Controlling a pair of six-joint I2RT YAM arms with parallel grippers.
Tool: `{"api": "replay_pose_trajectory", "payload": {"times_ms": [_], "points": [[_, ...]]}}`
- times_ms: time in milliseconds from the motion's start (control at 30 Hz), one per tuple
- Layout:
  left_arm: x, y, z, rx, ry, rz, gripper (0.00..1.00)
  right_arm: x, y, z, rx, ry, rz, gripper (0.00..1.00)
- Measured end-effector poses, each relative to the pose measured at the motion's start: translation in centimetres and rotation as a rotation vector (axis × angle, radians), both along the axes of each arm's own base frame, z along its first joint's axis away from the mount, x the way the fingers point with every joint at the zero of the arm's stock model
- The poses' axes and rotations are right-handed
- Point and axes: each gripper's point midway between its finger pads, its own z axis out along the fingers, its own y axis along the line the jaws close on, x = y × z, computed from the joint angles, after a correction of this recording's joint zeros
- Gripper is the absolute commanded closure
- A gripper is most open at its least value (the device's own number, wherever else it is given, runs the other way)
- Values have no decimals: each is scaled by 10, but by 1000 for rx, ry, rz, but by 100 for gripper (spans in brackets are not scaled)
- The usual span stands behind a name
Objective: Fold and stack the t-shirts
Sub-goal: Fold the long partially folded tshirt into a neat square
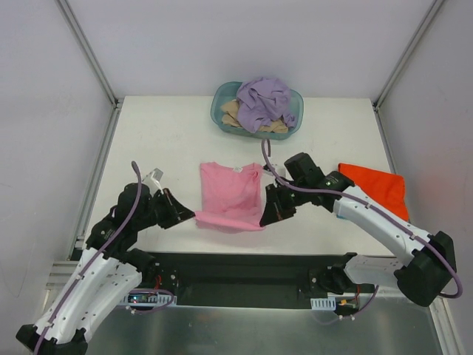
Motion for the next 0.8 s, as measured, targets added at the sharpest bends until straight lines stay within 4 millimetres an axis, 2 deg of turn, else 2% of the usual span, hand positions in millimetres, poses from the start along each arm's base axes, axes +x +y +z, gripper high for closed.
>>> {"api": "replay_pose_trajectory", "payload": {"times_ms": [233, 500, 800], "points": [[36, -1, 0, 60, -32, 51, 100, 32, 1, 7, 23, -21, -80, 99], [83, 1, 13, 136, -84, 102, 100, 77, 1, 19, 39, -42, -169, 99], [146, 7, 8, 165, -52, 133, 100, 129, 4, 21, 57, -30, -238, 99]]}}
